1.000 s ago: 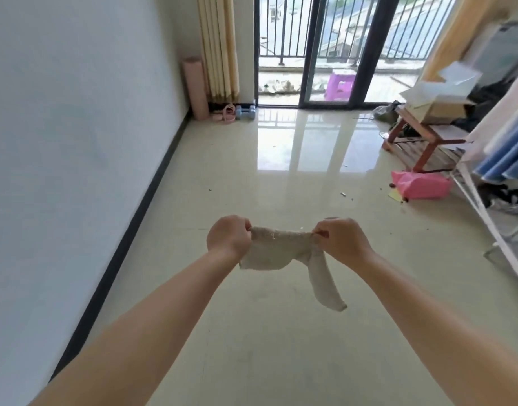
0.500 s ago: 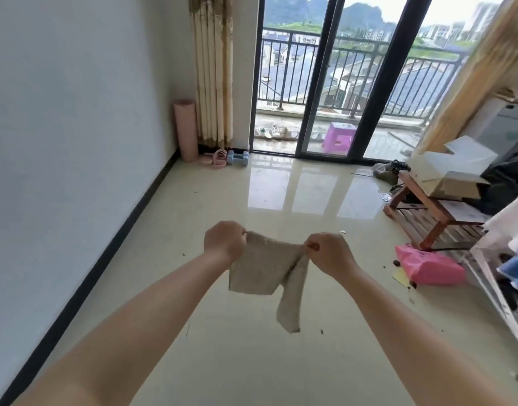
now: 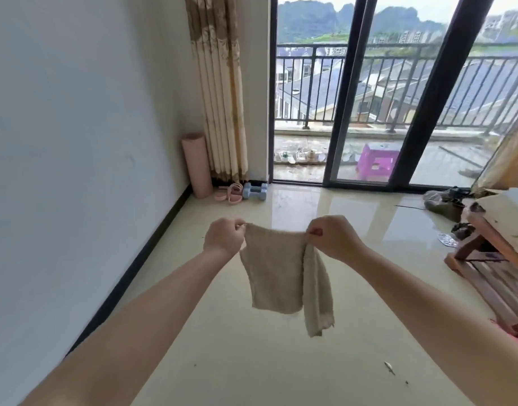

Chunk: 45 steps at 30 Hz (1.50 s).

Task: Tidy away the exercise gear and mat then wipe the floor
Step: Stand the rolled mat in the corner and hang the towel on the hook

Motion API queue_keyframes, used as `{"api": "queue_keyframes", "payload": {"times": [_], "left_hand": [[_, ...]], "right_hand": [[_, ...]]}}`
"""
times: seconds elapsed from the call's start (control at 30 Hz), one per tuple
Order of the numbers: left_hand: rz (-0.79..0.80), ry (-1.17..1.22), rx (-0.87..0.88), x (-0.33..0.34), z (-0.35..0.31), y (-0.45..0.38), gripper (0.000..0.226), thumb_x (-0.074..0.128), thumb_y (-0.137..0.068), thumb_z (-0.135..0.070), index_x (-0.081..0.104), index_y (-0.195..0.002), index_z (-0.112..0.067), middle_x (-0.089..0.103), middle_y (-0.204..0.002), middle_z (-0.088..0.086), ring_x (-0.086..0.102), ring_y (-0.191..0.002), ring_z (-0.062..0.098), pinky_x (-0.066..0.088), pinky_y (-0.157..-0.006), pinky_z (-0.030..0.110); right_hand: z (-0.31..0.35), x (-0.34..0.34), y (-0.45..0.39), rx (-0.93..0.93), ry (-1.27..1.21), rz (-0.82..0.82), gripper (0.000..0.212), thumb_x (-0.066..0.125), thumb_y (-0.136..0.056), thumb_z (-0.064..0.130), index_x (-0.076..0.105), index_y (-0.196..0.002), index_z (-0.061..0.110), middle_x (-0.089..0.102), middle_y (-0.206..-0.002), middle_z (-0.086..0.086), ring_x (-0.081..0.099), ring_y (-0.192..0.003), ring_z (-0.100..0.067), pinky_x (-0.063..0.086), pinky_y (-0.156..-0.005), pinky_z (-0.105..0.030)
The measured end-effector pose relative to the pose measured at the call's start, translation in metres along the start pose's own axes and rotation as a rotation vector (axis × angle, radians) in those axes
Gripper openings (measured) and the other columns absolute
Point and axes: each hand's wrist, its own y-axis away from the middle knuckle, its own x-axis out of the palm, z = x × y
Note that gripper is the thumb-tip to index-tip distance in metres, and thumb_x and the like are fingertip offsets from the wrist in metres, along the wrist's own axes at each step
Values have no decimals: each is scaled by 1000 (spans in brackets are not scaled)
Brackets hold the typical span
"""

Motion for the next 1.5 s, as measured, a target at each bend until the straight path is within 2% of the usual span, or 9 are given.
{"api": "queue_keyframes", "payload": {"times": [0.33,0.47,0.63,0.83,0.97,1.1,1.2,1.3,1.5], "left_hand": [[-72,297,-205,6,20,-249,16,36,-100,-10,49,-90,-12,58,-86,10,56,-82,22,41,-71,29],[-56,451,-215,6,42,-367,16,38,-100,-12,54,-96,-12,58,-90,5,56,-82,18,37,-54,16],[130,663,-309,14,68,-500,21,39,-101,-13,51,-118,-15,58,-92,2,52,-70,7,35,-59,17],[481,502,-431,57,95,-618,19,36,-94,-9,52,-102,-17,47,-102,3,42,-93,17,33,-73,26],[373,634,-347,67,113,-695,32,49,-96,-7,51,-65,-15,48,-70,1,40,-63,9,35,-56,14],[145,506,-329,41,141,-778,14,53,-95,-6,64,-87,-6,55,-68,-2,47,-55,0,35,-45,2],[39,351,-352,2,169,-845,22,54,-94,-6,63,-74,-10,54,-64,-4,54,-48,-4,38,-56,12],[-94,304,-350,-46,184,-906,15,52,-94,-4,66,-97,-1,52,-63,-6,54,-71,17,39,-61,13],[-271,278,-313,-129,211,-1005,13,52,-94,-7,59,-86,-14,52,-62,-5,48,-62,10,38,-60,17]], "right_hand": [[-7,33,-269,-144,-90,48,21,54,-85,0,74,-91,-1,73,-92,-15,55,-78,-15,41,-72,-18],[1,51,-386,-138,-128,19,15,59,-84,1,72,-84,-6,59,-68,-10,51,-66,-19,37,-54,-5],[25,57,-524,-173,-151,65,13,62,-85,3,73,-91,-1,59,-70,-5,48,-53,-10,36,-44,3],[29,58,-648,-262,-93,94,14,64,-81,-3,73,-92,-4,64,-83,-4,55,-66,-13,38,-62,3],[17,72,-740,-178,-111,11,16,63,-83,-2,72,-96,-2,68,-91,-10,56,-80,-14,41,-69,-9],[0,105,-839,-124,-161,-8,19,63,-83,-3,70,-101,-5,71,-100,-19,55,-82,-15,42,-63,-6],[-4,139,-911,-93,-198,62,18,63,-83,-1,71,-99,-4,71,-100,-20,55,-82,-15,41,-67,-10],[12,175,-973,-76,-239,148,17,62,-84,2,72,-98,-1,71,-101,-19,57,-84,-18,38,-58,2],[80,224,-1083,-93,-419,189,18,59,-88,4,69,-101,-5,60,-85,-8,54,-83,-21,38,-76,-23]]}}
